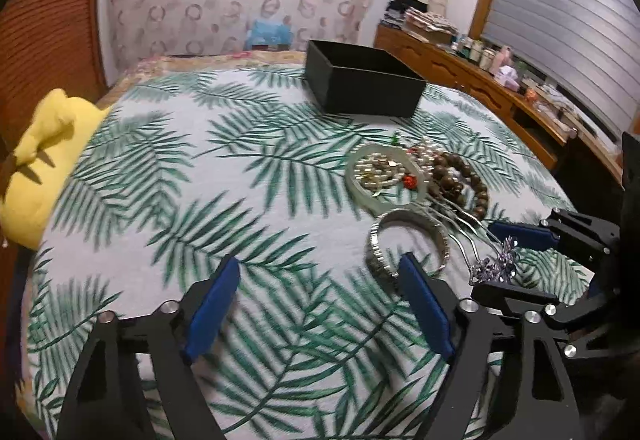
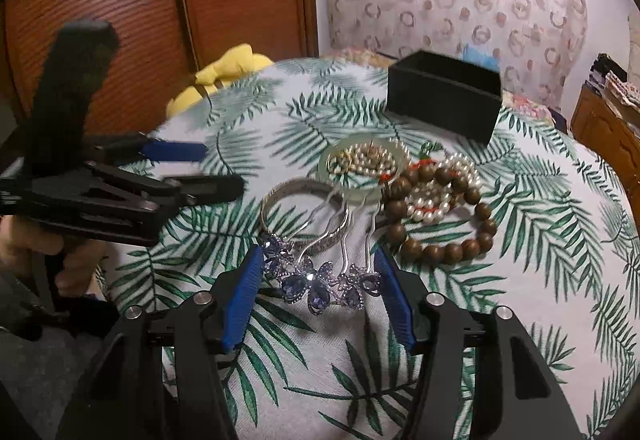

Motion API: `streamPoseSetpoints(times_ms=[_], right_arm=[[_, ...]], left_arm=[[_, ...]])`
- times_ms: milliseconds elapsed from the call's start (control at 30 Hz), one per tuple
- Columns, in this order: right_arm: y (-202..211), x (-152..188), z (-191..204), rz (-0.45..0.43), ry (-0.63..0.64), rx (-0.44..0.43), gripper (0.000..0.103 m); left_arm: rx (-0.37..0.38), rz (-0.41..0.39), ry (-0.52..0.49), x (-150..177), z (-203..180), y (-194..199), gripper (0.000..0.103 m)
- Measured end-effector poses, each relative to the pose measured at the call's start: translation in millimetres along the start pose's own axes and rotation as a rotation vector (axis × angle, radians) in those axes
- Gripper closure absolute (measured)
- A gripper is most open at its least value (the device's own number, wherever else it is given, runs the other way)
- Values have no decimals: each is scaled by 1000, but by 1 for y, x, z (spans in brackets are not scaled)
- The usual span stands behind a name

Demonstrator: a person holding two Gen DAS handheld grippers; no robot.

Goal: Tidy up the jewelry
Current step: 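Grasp the blue-crystal silver hair forks with the right tool while the left tool grasps the silver bangle, then lift the hair forks toward the black box with the right tool while the left tool holds the bangle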

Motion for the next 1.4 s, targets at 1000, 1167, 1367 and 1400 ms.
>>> streamPoseSetpoints(times_ms=[1000, 1167, 1367, 1400], right_arm=[[34, -55, -30, -157, 25, 20, 47], [38, -71, -38, -179, 44, 24, 60], [26, -70, -52, -143, 33, 29, 73], [26, -65, -52, -137, 28, 25, 73]], left_arm=[[72, -3, -99, -31, -33, -17, 99], [59, -57, -83, -46, -25, -3, 99], [44, -66, -62, -53, -15, -4, 99], [44, -66, -57, -52, -13, -4, 99]])
Point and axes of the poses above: each gripper's, at about its wrist camera, not at the fingertips, and y roughly against the way its jaws point, z to its left, x to its underside, the point moved 8 cm from there along -y, roughly the way its jaws point, and after that the axes turned 3 degrees about -x, right-handed, at the moved point
